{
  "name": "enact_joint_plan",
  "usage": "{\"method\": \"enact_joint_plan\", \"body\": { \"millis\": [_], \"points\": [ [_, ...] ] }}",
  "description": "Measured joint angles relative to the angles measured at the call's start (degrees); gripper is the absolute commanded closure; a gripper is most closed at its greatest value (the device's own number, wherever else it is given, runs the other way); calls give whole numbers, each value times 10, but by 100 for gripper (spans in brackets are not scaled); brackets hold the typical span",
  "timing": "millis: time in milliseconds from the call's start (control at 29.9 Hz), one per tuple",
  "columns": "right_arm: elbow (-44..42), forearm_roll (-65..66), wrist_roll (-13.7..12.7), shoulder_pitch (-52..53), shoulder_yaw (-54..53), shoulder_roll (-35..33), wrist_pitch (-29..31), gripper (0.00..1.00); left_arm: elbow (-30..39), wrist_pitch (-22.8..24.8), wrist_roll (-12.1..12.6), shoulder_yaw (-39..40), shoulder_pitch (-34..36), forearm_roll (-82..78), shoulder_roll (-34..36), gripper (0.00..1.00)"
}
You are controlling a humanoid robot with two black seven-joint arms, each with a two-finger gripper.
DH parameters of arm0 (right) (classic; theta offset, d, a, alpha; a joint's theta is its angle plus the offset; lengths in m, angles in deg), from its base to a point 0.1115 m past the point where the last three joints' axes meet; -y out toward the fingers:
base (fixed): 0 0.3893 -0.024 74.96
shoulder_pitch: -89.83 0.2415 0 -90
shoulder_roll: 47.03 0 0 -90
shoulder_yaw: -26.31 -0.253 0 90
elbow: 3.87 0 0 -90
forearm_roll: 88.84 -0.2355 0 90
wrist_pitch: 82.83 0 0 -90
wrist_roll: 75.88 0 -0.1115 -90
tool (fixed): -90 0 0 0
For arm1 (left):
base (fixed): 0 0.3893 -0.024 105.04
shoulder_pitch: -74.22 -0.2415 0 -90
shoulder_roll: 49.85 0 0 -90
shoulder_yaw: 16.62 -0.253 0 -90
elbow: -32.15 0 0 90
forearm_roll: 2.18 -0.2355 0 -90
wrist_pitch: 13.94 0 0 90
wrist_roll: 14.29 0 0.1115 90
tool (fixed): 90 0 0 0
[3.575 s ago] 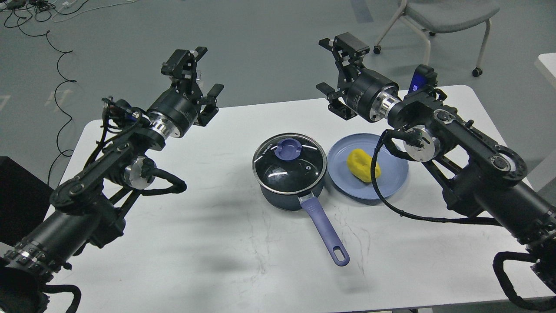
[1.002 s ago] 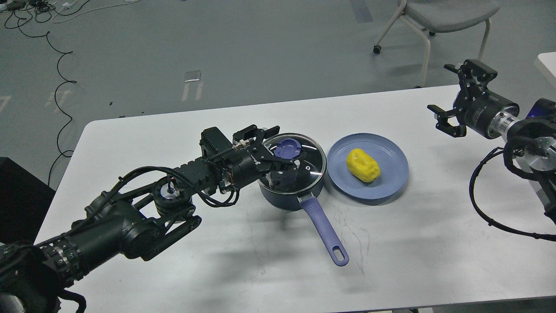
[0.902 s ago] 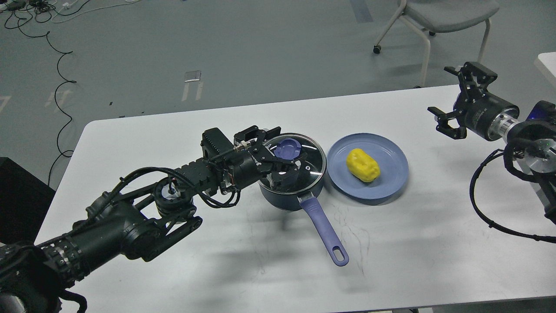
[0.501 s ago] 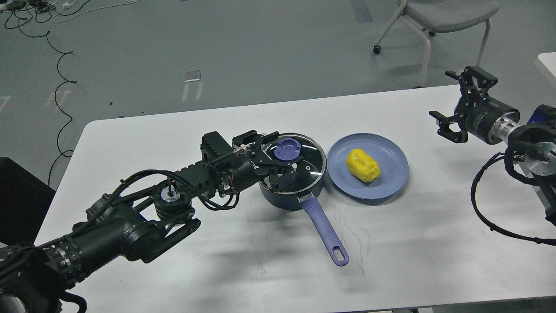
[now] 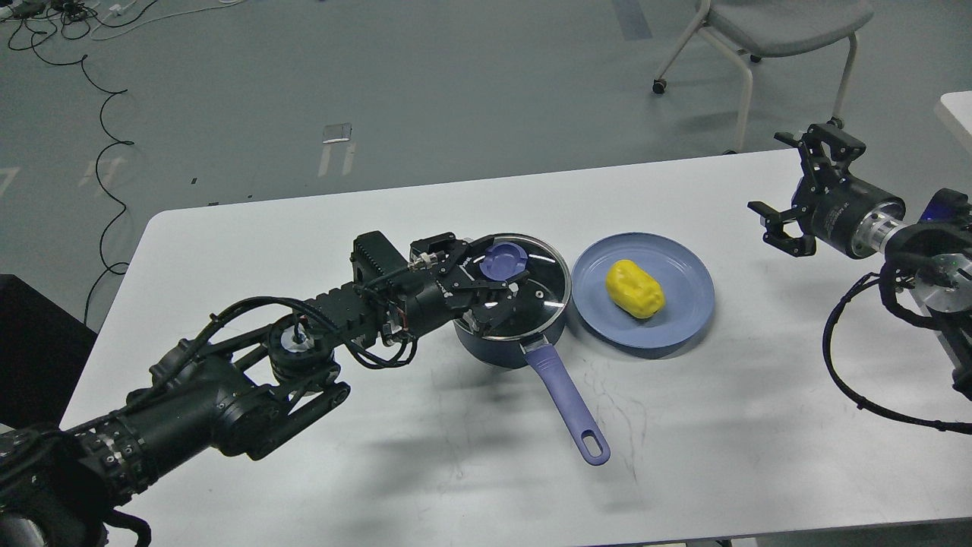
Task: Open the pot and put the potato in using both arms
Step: 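Lift the glass lid off the saucepan and carry it toward the left arm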
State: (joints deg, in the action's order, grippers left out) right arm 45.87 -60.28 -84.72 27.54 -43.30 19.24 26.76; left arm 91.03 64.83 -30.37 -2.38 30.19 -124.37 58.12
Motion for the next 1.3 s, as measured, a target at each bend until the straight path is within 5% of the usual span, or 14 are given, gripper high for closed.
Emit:
{"method": "enact_joint_plan", "body": {
  "millis": [100, 234, 802, 1303],
  "points": [
    [0, 0, 0, 0, 0, 0, 0, 0, -2, 1, 0, 0, 0, 0, 0, 44],
    [0, 1, 0, 0, 0, 0, 0, 0, -5, 1, 0, 0, 0, 0, 0, 59],
    [2, 0, 1, 0, 11, -4, -27, 0, 4, 1, 0, 3, 36, 23, 15, 61],
    [5, 0, 4, 2, 23, -4, -29, 0, 35, -4, -7, -13, 56, 62, 160, 69]
  ]
}}
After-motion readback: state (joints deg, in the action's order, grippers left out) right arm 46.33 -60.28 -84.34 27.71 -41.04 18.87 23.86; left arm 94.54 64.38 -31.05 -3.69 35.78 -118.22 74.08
